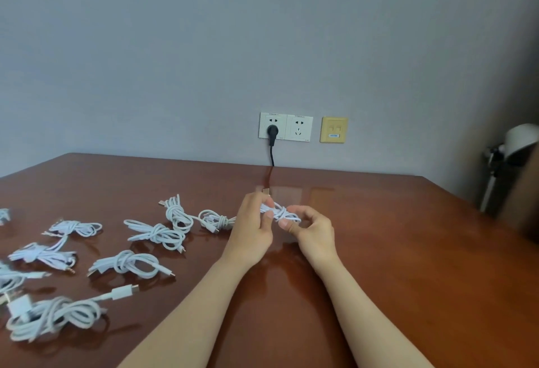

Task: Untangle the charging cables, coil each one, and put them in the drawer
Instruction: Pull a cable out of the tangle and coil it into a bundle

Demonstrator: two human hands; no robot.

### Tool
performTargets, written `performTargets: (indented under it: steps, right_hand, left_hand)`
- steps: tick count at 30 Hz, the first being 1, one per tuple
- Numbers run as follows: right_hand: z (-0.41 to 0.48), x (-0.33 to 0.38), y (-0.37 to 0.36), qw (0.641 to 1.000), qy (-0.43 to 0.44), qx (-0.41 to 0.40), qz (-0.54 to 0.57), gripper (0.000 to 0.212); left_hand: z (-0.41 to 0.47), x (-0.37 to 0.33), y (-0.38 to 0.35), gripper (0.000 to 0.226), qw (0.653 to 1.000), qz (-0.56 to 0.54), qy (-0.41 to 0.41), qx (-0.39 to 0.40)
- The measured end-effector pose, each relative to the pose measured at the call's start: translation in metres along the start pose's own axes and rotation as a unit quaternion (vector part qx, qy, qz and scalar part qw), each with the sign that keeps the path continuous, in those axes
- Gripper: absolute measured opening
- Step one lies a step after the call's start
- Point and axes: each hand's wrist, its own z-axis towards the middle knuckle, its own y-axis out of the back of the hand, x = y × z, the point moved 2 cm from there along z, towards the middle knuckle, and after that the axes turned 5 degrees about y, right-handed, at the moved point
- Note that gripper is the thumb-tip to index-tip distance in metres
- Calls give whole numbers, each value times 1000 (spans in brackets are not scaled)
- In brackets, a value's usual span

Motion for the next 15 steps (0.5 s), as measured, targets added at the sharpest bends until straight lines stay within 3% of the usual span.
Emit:
performTargets:
  steps: [5, 8, 15]
  right_hand:
    - [-14, 11, -5, 996, 19, 52, -65, 21]
    - [-22, 20, -9, 993, 30, 81, -80, 21]
    - [-38, 27, -28, 975, 106, 106, -163, 23]
  left_hand:
    - [-16, 6, 10, 24, 997, 38, 70, 15]
    - [-27, 4, 21, 32, 995, 79, 61, 24]
    - [-44, 1, 42, 41, 987, 96, 127, -19]
